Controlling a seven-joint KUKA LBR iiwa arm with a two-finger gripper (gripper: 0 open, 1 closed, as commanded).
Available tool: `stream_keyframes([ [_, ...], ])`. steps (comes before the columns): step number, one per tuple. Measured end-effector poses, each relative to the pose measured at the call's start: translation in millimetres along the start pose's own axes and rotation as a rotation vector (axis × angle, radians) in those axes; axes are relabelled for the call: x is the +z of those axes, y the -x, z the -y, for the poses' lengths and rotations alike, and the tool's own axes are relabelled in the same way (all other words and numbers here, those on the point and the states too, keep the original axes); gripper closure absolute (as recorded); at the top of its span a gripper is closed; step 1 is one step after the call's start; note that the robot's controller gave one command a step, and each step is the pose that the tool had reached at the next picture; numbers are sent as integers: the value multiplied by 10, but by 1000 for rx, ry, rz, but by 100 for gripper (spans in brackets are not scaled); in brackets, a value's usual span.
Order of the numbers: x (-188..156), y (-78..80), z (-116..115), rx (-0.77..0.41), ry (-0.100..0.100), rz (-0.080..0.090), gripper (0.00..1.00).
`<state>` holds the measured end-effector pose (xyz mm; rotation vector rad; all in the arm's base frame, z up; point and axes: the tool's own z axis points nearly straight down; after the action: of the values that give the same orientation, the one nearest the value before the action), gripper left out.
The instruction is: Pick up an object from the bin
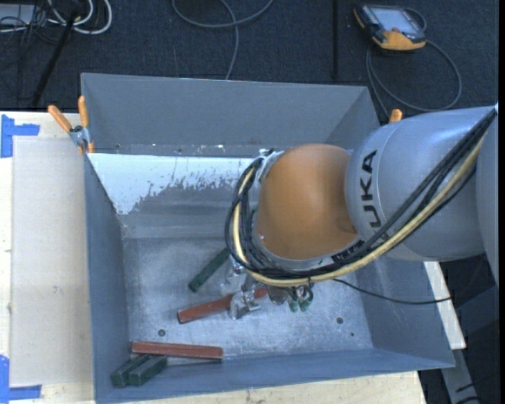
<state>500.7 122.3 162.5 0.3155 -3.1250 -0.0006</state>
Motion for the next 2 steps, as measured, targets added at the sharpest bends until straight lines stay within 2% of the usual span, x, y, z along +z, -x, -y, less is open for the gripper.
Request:
stream_keyframes([
  [1, 0, 0, 1, 1, 0, 0, 100],
  [2, -369, -25, -4, -5, -1, -4, 100],
])
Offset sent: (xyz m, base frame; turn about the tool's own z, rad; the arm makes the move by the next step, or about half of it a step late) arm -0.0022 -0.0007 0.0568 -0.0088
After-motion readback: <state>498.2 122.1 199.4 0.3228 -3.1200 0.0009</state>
